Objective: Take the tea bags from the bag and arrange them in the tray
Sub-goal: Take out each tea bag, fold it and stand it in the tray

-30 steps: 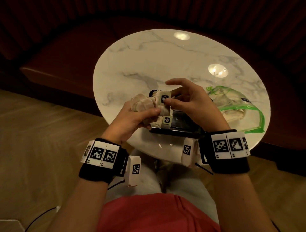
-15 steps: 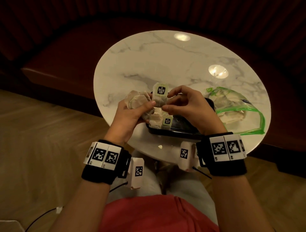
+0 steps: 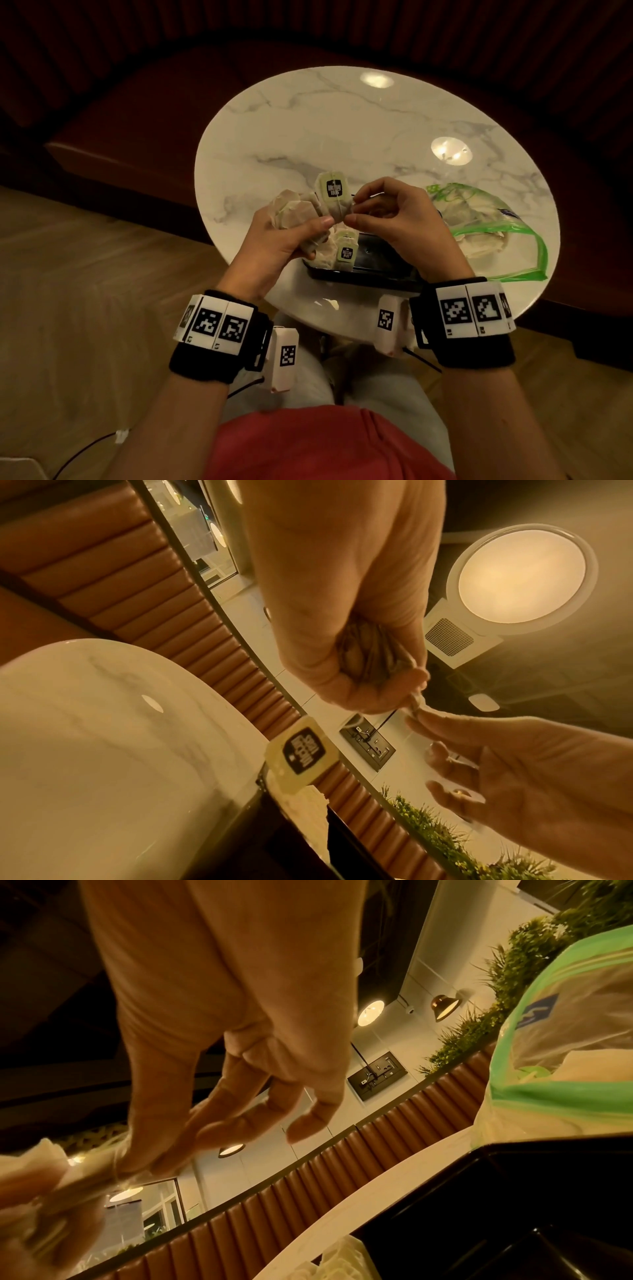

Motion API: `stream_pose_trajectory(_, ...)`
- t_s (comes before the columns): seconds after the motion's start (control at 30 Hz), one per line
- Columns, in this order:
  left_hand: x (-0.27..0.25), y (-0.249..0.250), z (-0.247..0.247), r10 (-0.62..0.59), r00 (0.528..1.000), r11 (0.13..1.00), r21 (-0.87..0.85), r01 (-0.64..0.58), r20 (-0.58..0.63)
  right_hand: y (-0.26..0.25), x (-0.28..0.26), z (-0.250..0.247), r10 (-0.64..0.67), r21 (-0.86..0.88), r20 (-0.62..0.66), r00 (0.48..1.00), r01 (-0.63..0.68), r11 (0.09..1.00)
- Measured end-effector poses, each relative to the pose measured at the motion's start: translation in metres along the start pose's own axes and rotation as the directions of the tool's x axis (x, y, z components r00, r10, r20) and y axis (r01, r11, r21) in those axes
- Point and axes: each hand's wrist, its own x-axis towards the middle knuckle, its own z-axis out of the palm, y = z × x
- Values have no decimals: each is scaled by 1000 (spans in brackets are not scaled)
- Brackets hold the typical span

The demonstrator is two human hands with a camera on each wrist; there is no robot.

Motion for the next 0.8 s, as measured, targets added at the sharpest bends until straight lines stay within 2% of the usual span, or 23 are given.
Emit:
stream_pose_trajectory(0.13,1,-2,-1,7,1000,1000,-30,-8,-23,-3,-3,-1,-11,-27,30,999,11,1000)
stream_pose_trajectory(0.3,2,-7,-2,61,998,990,127,-59,-14,-7,-2,-1,-64,-42,-28,998,63,997)
stream_pose_trajectory(0.47,3,-8,-4,76,997,980,183,-80,27,0,1,4,-104,-49,-50,993,102,994)
stream_pose_trajectory(0.63,8,-11,-15,136,983,963,250,-101,-126,17,9,0,-101,-32,-119,988,98,995)
stream_pose_trajectory(0.8,12,-19,-30,185,958,920,382,-89,-220,48,10,0,42,-136,-120,992,-58,989)
